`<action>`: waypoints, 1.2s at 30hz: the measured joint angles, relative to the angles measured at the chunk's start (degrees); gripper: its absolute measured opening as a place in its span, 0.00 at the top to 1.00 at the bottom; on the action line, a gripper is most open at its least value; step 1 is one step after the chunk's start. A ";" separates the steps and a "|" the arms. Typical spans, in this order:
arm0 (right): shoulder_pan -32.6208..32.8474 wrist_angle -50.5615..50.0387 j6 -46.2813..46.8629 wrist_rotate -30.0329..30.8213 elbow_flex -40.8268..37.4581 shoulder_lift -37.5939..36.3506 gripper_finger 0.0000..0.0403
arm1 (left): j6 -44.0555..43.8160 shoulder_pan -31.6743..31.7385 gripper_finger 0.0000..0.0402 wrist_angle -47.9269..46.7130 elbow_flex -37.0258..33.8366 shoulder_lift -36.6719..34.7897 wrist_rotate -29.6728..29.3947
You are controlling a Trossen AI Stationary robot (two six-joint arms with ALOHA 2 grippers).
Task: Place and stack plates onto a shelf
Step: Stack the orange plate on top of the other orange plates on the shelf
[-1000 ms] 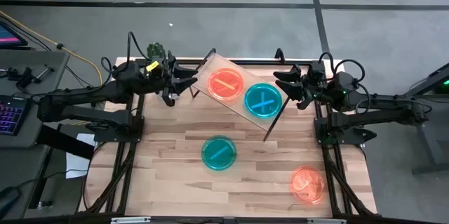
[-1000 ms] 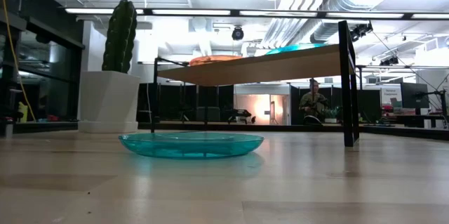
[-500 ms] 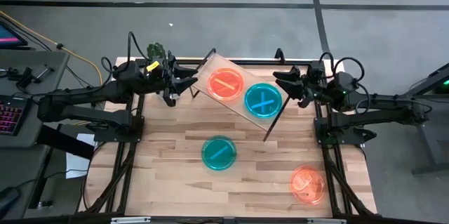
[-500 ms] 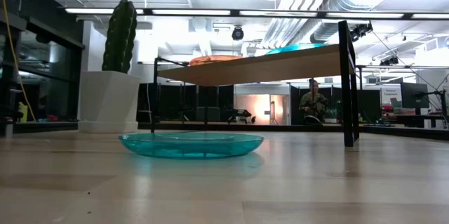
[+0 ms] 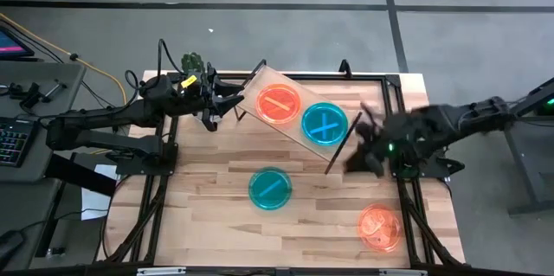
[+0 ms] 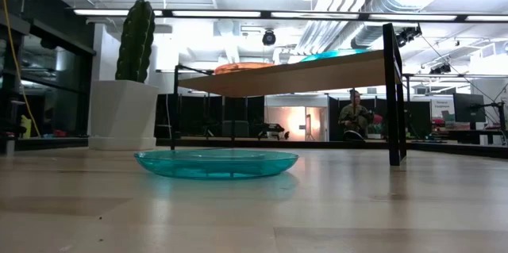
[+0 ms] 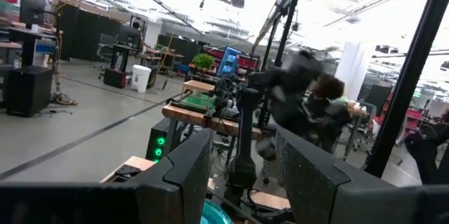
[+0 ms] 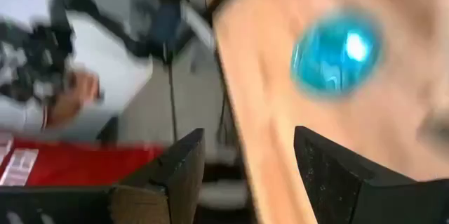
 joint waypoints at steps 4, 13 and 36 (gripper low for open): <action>12.54 -3.78 11.68 0.91 -2.88 2.17 0.50 | 0.00 0.00 0.62 -0.12 0.00 0.00 0.00; 32.70 -2.32 44.96 0.65 -22.89 4.09 0.50 | 0.09 0.00 0.62 -0.16 0.00 0.00 -0.02; 33.16 17.31 66.49 -5.89 -31.46 24.79 0.50 | 1.15 0.00 0.62 -0.17 0.00 0.00 -2.34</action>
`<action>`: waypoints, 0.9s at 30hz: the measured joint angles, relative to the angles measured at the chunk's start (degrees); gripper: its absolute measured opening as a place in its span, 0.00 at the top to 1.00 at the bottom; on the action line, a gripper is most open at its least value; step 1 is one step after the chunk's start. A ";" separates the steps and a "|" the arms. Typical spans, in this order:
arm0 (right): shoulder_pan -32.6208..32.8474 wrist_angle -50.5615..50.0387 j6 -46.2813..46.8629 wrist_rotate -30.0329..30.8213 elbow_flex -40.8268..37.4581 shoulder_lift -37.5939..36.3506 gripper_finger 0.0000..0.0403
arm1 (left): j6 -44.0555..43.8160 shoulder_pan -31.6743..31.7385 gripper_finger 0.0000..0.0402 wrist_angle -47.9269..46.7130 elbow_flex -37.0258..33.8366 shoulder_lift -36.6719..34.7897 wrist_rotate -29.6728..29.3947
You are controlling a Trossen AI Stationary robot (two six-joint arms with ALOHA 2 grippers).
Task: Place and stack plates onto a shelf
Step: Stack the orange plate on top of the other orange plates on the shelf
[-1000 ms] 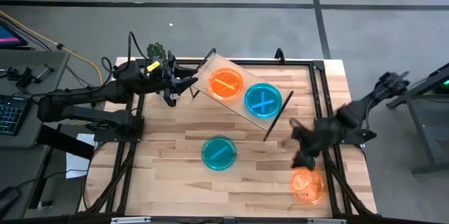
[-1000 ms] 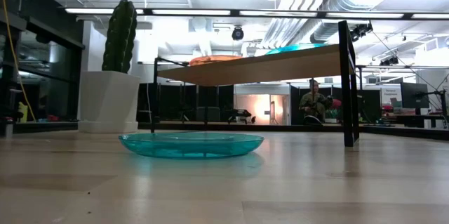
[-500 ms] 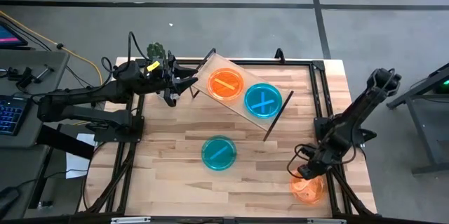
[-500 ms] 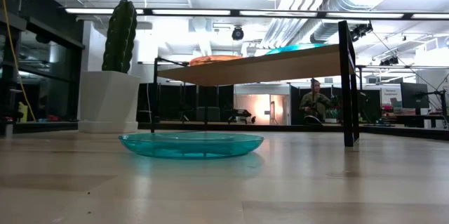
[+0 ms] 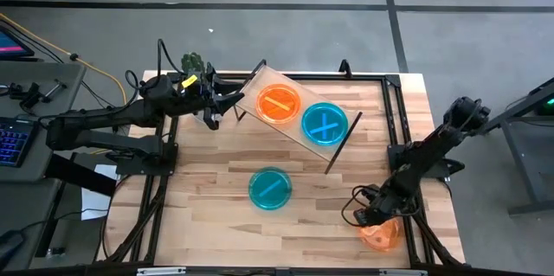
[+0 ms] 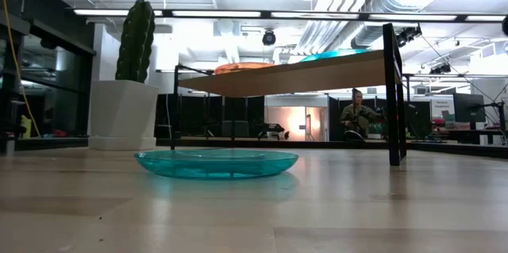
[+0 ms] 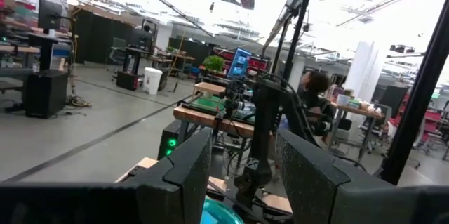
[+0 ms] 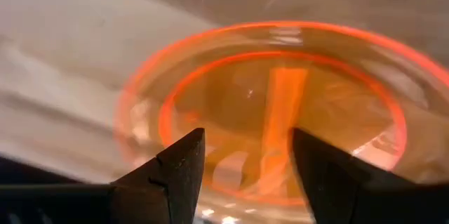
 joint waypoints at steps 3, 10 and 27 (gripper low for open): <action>-1.43 1.60 0.17 -0.32 0.22 2.21 0.50 | 0.35 0.00 0.62 0.00 0.00 0.00 0.00; -6.24 6.02 -3.30 6.74 0.26 3.36 0.50 | 0.40 0.00 0.62 0.00 0.00 0.00 0.00; -6.13 -8.20 -18.50 24.00 0.71 -16.55 0.50 | 1.53 -0.01 0.62 0.02 0.00 0.02 0.02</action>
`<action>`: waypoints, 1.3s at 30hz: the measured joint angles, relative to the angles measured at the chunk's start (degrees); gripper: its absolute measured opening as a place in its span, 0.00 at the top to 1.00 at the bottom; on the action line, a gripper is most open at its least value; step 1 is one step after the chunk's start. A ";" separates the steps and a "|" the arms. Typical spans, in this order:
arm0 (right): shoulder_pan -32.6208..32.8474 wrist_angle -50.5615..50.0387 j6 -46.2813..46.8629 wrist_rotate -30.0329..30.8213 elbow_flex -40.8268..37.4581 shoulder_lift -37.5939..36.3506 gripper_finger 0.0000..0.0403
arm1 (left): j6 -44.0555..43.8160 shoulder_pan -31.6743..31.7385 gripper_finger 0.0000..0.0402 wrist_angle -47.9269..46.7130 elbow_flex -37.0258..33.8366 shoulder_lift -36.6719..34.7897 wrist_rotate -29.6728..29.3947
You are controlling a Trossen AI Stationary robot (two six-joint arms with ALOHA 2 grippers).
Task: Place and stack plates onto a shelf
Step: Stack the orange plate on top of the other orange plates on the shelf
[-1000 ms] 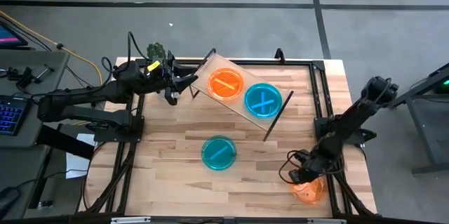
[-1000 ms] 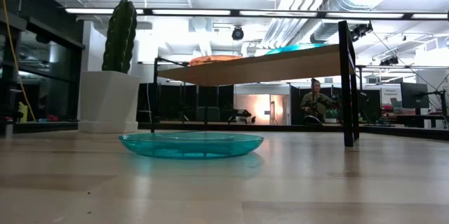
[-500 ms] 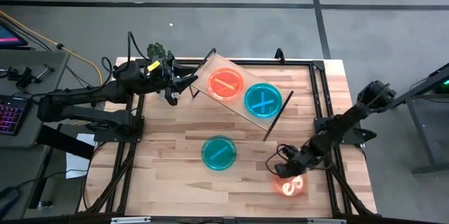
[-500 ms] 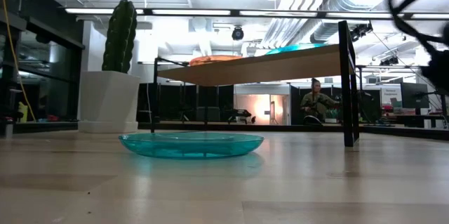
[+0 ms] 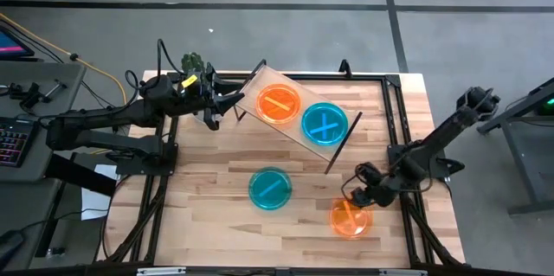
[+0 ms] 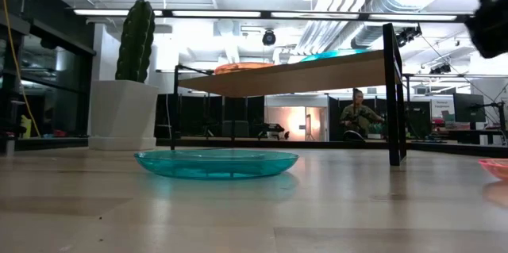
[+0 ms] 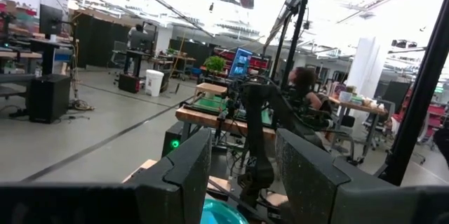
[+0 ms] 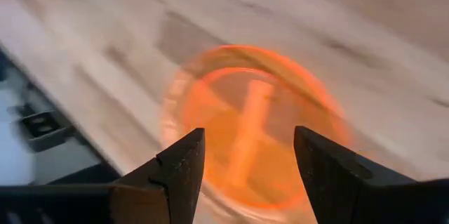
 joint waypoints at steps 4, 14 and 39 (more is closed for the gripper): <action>2.94 -7.03 2.22 0.60 -0.03 -1.95 0.50 | -0.04 0.01 0.62 0.00 0.00 0.00 0.00; 5.82 -8.73 3.47 0.44 -0.03 4.11 0.50 | -0.22 0.01 0.62 0.07 0.00 0.00 -0.84; 6.00 9.10 0.99 2.89 -7.53 7.41 0.54 | -0.52 0.00 0.62 0.37 0.01 0.00 -1.31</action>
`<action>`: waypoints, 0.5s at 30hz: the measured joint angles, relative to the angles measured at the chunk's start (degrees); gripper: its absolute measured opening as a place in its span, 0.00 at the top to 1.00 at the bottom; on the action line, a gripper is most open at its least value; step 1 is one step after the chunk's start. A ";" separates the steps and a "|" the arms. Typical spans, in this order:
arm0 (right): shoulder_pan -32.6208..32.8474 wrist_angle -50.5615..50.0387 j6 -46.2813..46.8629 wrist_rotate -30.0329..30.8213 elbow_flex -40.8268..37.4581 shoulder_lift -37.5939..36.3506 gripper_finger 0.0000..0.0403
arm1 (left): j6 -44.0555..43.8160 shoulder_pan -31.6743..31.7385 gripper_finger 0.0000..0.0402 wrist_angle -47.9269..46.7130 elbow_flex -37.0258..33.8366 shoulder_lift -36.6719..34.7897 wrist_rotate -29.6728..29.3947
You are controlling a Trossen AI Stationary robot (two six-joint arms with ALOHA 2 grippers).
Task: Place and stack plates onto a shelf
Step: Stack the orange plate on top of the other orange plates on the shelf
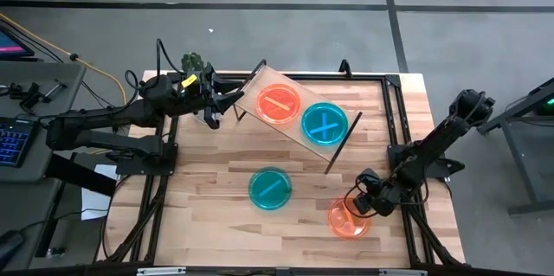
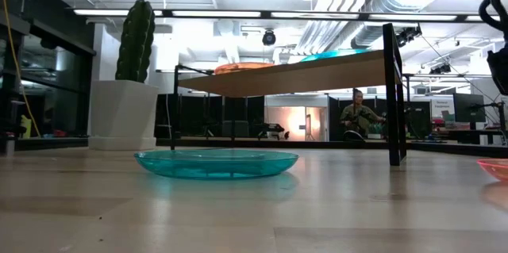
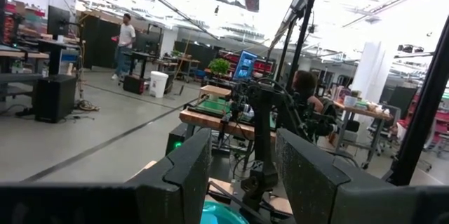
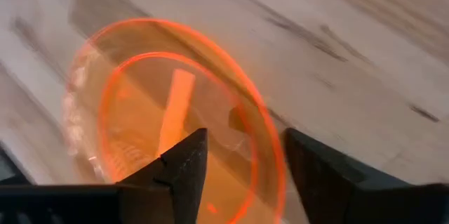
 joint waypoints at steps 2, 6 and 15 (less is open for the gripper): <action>0.01 -0.15 0.70 -0.16 0.13 1.06 0.58 | 0.34 0.02 0.62 -0.02 -0.01 0.00 -0.05; 0.03 -0.06 2.59 0.09 0.39 4.09 0.72 | 0.34 -0.01 0.62 -0.28 0.00 0.00 -0.22; -0.01 -0.89 2.12 -2.09 -0.15 0.40 0.97 | 0.50 0.02 0.62 -0.21 0.02 0.00 -0.20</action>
